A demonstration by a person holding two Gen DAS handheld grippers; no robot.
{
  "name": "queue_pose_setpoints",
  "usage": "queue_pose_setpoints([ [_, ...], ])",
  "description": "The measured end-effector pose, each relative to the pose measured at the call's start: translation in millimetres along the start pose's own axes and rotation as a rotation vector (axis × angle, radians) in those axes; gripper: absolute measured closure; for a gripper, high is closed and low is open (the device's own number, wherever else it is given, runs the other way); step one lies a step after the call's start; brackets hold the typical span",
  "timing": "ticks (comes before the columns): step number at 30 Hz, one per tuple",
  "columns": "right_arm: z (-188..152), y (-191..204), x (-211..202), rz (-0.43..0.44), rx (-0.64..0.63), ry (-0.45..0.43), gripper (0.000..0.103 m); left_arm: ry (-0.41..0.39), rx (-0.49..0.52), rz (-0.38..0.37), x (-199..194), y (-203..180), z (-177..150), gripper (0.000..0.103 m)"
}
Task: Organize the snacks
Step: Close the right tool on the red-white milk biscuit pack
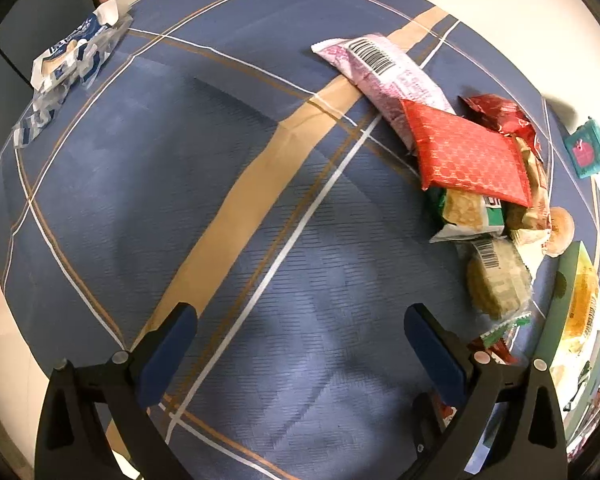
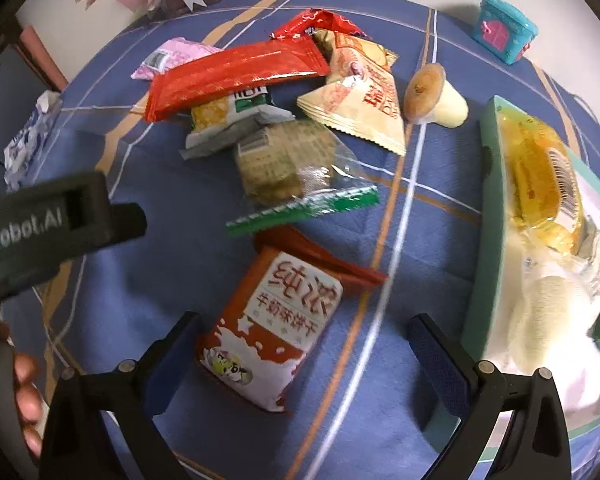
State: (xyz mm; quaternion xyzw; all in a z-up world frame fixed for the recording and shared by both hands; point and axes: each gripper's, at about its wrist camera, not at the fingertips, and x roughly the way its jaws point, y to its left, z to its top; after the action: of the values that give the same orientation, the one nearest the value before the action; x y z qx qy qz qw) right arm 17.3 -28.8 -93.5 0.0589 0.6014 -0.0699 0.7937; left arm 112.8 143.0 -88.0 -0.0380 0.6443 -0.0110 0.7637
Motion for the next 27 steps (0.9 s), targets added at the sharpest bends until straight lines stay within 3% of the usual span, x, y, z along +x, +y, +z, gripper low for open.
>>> queue_pose_setpoints([
  [2,-2,-1,-2,-0.019,-0.022,-0.008,0.002,-0.002,0.002,-0.005,0,1,1,0.000],
  [14,4,-24,-3,0.007,-0.023,-0.024,0.036,-0.004,0.020,-0.018,-8,-22,-5,0.000],
  [17,13,-23,-2,0.000,-0.012,-0.028,0.046,-0.004,0.021,-0.022,-8,-24,-4,0.000],
  [19,16,-29,-1,-0.003,-0.001,-0.033,0.059,-0.005,0.020,-0.022,-11,-29,-4,0.000],
  [27,20,-44,-2,0.037,0.030,-0.031,0.061,-0.014,0.012,-0.055,-19,-45,-8,0.000],
])
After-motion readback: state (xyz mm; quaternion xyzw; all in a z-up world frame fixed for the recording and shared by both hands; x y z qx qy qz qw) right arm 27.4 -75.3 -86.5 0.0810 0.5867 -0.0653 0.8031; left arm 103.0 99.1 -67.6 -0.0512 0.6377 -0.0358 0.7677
